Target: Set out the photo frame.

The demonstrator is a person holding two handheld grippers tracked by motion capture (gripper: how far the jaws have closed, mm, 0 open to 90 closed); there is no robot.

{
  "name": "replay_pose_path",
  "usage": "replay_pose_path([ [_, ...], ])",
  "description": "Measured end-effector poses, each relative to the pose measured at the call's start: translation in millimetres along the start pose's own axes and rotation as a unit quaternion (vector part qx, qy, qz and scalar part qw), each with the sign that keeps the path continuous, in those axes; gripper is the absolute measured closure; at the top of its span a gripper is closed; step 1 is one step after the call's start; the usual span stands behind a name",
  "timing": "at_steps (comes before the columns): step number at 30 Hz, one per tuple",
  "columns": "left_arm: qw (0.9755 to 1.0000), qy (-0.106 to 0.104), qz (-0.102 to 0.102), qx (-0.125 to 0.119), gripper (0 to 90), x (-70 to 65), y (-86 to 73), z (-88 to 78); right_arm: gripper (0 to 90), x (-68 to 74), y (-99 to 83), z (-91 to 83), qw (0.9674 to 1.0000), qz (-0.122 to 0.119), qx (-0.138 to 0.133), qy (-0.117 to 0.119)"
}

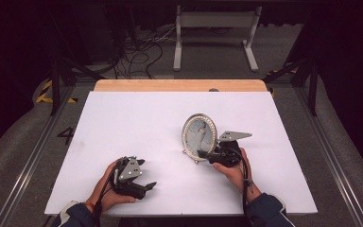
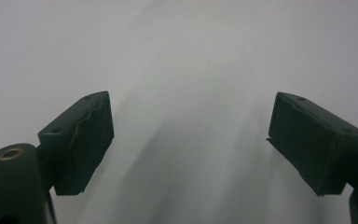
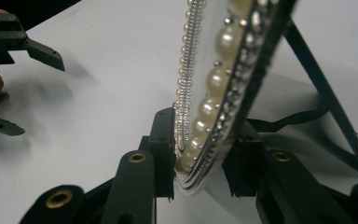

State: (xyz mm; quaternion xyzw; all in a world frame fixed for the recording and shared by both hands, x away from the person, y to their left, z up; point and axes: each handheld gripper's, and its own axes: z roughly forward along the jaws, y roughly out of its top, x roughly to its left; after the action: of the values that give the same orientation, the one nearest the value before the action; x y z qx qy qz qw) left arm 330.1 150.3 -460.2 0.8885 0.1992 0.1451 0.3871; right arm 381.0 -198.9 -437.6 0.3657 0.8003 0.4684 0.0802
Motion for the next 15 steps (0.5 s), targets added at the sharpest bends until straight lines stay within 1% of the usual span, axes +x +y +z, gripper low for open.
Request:
replay_pose_path([
  [1,1.0000,-0.007,0.003,0.000,14.9,0.8,2.1,0.8,66.5,1.3,-0.5,-2.6,1.0000,-0.004,-0.002,-0.001],
  [2,0.9999,-0.008,0.010,-0.001,15.2,1.8,4.6,1.4,65.7,3.0,-1.0,-5.3,0.9999,-0.008,-0.002,-0.007],
  [3,0.9999,-0.008,0.011,-0.005,15.4,3.1,7.1,2.5,65.5,4.6,-1.9,-8.1,0.9998,-0.015,-0.002,-0.015],
  [5,0.9999,-0.011,0.009,-0.008,15.5,5.0,9.5,3.8,65.0,5.8,-3.0,-11.3,0.9997,-0.018,-0.003,-0.017],
  [6,0.9998,-0.015,0.007,-0.012,15.5,7.8,12.6,6.5,64.4,6.8,-4.0,-14.4,0.9996,-0.018,-0.004,-0.023],
  [7,0.9998,-0.018,0.007,-0.012,15.4,10.5,15.1,9.0,64.2,7.9,-5.2,-18.7,0.9991,-0.023,-0.008,-0.034],
  [8,0.9997,-0.022,0.007,-0.010,15.0,16.8,20.7,14.9,63.9,9.7,-7.3,-26.5,0.9988,-0.020,-0.018,-0.042],
  [9,0.9997,-0.022,0.007,-0.010,15.0,16.8,20.7,14.9,63.9,9.7,-7.3,-26.5,0.9988,-0.020,-0.018,-0.042],
  [10,0.9995,-0.027,-0.001,-0.013,15.0,22.8,25.7,19.0,64.5,11.4,-8.2,-30.7,0.9983,-0.021,-0.023,-0.049],
  [11,0.9994,-0.029,-0.002,-0.017,14.8,27.3,29.4,21.2,67.6,14.1,-9.0,-36.9,0.9974,-0.028,-0.029,-0.059],
  [12,0.9993,-0.031,-0.005,-0.020,14.9,30.2,32.2,23.2,70.9,15.9,-9.4,-41.1,0.9969,-0.032,-0.033,-0.064],
  [13,0.9989,-0.036,-0.014,-0.025,14.8,35.3,37.3,26.8,74.3,17.3,-9.8,-44.2,0.9965,-0.033,-0.037,-0.067],
  [14,0.9984,-0.043,-0.019,-0.030,14.7,39.9,42.0,29.8,76.8,18.7,-10.3,-48.4,0.9960,-0.037,-0.042,-0.070],
  [15,0.9980,-0.045,-0.026,-0.037,14.5,43.1,46.7,32.7,78.4,19.8,-10.5,-51.1,0.9958,-0.036,-0.046,-0.070],
])
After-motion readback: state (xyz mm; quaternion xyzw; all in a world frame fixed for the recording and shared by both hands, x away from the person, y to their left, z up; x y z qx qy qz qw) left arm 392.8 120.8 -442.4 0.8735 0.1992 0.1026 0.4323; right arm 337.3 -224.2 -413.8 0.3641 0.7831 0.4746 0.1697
